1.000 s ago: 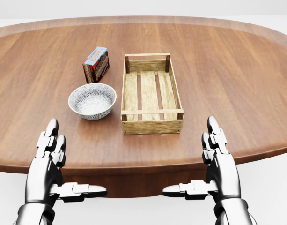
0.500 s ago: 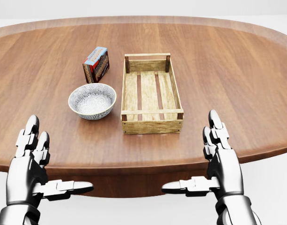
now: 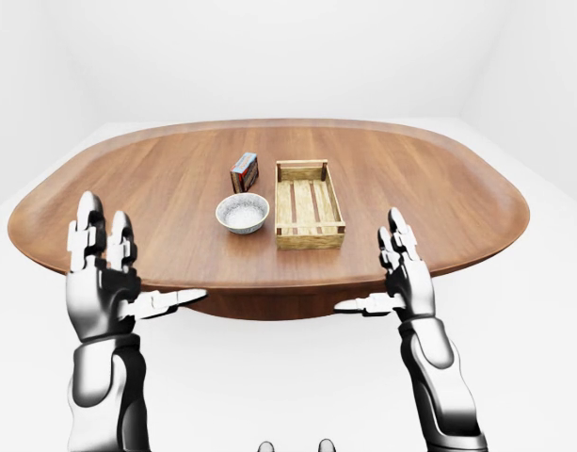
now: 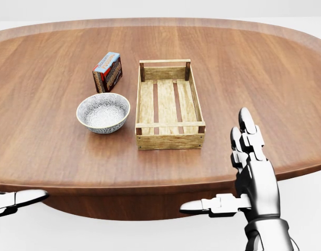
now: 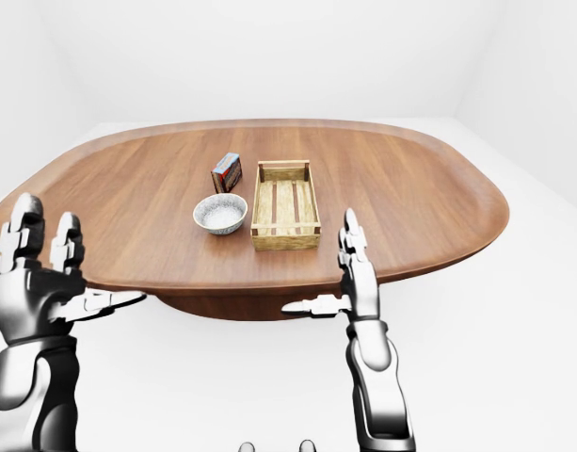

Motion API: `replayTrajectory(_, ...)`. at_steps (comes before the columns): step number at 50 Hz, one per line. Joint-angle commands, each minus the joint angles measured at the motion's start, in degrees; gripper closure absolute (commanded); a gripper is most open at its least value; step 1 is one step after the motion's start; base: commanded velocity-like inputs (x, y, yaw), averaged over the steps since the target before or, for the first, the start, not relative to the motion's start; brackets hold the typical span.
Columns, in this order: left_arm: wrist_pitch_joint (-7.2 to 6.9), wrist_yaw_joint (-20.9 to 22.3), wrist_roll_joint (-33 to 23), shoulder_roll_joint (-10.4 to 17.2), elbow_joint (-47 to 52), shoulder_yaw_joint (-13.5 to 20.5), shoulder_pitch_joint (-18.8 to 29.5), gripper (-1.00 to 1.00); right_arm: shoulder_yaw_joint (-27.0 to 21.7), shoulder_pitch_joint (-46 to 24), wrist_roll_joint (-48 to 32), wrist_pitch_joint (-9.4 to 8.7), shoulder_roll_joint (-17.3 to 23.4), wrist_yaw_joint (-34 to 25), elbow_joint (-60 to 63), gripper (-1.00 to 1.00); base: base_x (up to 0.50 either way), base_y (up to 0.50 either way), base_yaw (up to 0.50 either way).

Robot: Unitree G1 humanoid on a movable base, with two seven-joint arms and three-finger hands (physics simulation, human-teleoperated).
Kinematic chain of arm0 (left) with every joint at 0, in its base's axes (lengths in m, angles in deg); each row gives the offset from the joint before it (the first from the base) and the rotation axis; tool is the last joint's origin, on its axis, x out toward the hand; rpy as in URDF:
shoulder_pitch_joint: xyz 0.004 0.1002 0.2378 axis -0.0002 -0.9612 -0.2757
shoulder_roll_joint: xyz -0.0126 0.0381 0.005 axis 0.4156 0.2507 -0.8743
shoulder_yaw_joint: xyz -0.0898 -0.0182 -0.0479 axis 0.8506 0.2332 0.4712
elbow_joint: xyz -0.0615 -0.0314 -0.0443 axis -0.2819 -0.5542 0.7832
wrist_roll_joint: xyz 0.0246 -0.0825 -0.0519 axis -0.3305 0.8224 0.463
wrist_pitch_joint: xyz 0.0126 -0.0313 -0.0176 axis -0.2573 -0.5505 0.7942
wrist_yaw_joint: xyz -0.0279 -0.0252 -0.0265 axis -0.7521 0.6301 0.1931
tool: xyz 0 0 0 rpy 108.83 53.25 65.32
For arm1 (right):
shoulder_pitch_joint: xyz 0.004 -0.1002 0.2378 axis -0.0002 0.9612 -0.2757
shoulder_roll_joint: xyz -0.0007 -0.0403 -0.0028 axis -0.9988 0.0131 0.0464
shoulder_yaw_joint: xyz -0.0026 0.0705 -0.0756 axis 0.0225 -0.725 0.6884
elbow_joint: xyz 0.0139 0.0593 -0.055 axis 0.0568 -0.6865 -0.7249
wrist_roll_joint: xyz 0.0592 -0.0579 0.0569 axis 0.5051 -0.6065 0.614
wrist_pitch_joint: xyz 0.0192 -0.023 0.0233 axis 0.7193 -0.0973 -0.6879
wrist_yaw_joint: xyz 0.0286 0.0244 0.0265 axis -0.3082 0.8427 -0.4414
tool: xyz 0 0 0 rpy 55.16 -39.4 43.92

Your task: Pick up the bowl on the left and put it in the tray.

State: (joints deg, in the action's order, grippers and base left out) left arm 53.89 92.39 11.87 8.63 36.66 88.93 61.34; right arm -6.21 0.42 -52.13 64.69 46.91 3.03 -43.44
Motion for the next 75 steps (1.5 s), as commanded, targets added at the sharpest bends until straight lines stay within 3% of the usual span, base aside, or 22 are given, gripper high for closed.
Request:
replayTrajectory(1,0.00,0.3,3.9,0.8,6.0,5.4,0.3,-1.00,0.4,1.2,-0.4,0.00,-0.1,0.0,4.4,-1.00,0.00,0.00,0.00)
replayTrajectory(4,0.00,-0.5,4.8,1.5,8.0,6.3,1.1,-1.00,1.5,3.2,-1.3,0.00,0.0,0.0,13.5,-1.00,0.00,0.00,0.00)
replayTrajectory(10,0.00,-0.5,4.8,1.5,8.2,6.4,1.2,-1.00,1.6,3.4,-1.5,0.00,-0.1,-0.1,14.8,-1.00,0.00,0.00,0.00)
replayTrajectory(11,0.00,-0.2,4.6,1.6,6.8,6.6,1.4,-1.00,2.5,4.6,-2.2,0.00,0.0,0.1,23.6,-1.00,0.00,0.00,0.00)
replayTrajectory(17,0.00,-0.3,4.5,1.7,6.8,6.4,1.3,-1.00,3.1,5.0,-3.0,0.00,0.0,0.0,28.0,-1.00,0.00,0.00,0.00)
replayTrajectory(25,0.00,1.4,3.2,0.5,1.8,5.6,-0.1,-1.00,5.7,6.4,-5.0,0.00,0.3,0.2,35.4,-1.00,0.00,0.00,0.00)
replayTrajectory(27,0.00,1.4,3.2,0.5,1.8,5.4,-0.4,-1.00,8.4,7.3,-7.7,0.00,0.8,0.5,42.0,-1.00,0.00,0.00,0.00)
replayTrajectory(34,0.00,-0.4,4.8,1.9,6.5,6.4,1.2,-1.00,7.3,7.1,-8.3,0.00,-0.4,-1.2,42.5,-1.00,0.00,0.00,0.00)
replayTrajectory(36,0.00,-0.3,4.7,1.9,6.6,6.5,1.3,-1.00,7.3,7.1,-8.1,0.00,-0.2,-0.9,42.5,-1.00,0.00,0.00,0.00)
replayTrajectory(37,0.00,1.5,2.8,0.3,2.2,5.3,-0.3,-1.00,7.0,7.0,-7.6,0.00,-0.2,-0.8,42.2,-1.00,0.00,0.00,0.00)
replayTrajectory(55,0.00,1.4,3.3,0.3,2.5,5.3,-0.8,-1.00,6.4,5.7,-9.4,0.00,0.1,-1.7,42.5,-1.00,0.00,0.40,0.00)
replayTrajectory(56,0.00,-0.6,5.2,1.9,7.5,6.3,1.0,-1.00,6.6,5.4,-9.2,0.00,0.0,-1.7,42.5,-1.00,0.00,0.50,0.00)
replayTrajectory(59,0.00,1.6,3.3,0.1,3.2,5.4,-0.8,-1.00,6.7,5.9,-8.4,0.00,0.2,-1.7,42.5,-1.00,0.02,0.38,0.00)
replayTrajectory(60,0.00,-0.1,4.0,1.6,6.4,5.2,1.1,-1.00,7.6,7.5,-8.1,0.00,0.7,-2.6,42.5,-1.00,0.50,0.03,0.00)
replayTrajectory(64,0.00,-0.1,3.9,1.6,6.8,5.3,1.5,-1.00,7.5,7.7,-8.1,0.00,0.6,-2.8,42.5,-1.00,0.50,0.03,0.00)
replayTrajectory(71,0.00,-0.1,3.8,1.5,6.8,5.3,1.4,-1.00,7.5,7.9,-8.0,0.00,0.7,-2.8,42.5,-1.00,0.50,0.03,0.00)
replayTrajectory(75,0.00,1.8,2.0,0.0,1.8,4.0,-0.5,-1.00,7.1,7.9,-7.8,0.00,0.6,-2.8,42.5,-1.00,0.50,0.03,0.00)
